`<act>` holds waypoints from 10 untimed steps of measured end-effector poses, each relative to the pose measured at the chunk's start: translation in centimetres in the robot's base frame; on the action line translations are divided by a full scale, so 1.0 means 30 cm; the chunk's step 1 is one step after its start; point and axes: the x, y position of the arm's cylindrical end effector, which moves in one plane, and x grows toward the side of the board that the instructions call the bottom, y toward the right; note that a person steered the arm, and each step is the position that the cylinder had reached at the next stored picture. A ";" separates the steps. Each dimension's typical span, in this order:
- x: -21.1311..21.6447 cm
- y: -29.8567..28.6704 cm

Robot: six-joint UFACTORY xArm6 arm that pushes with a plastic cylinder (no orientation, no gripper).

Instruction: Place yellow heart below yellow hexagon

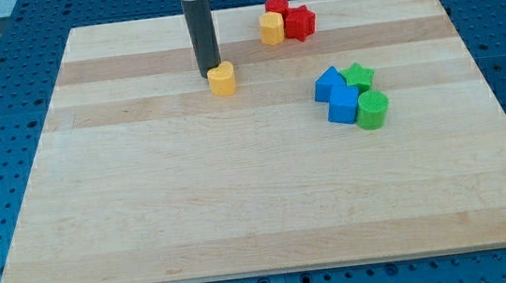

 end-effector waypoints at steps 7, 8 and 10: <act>0.042 0.257; -0.010 0.282; 0.004 0.147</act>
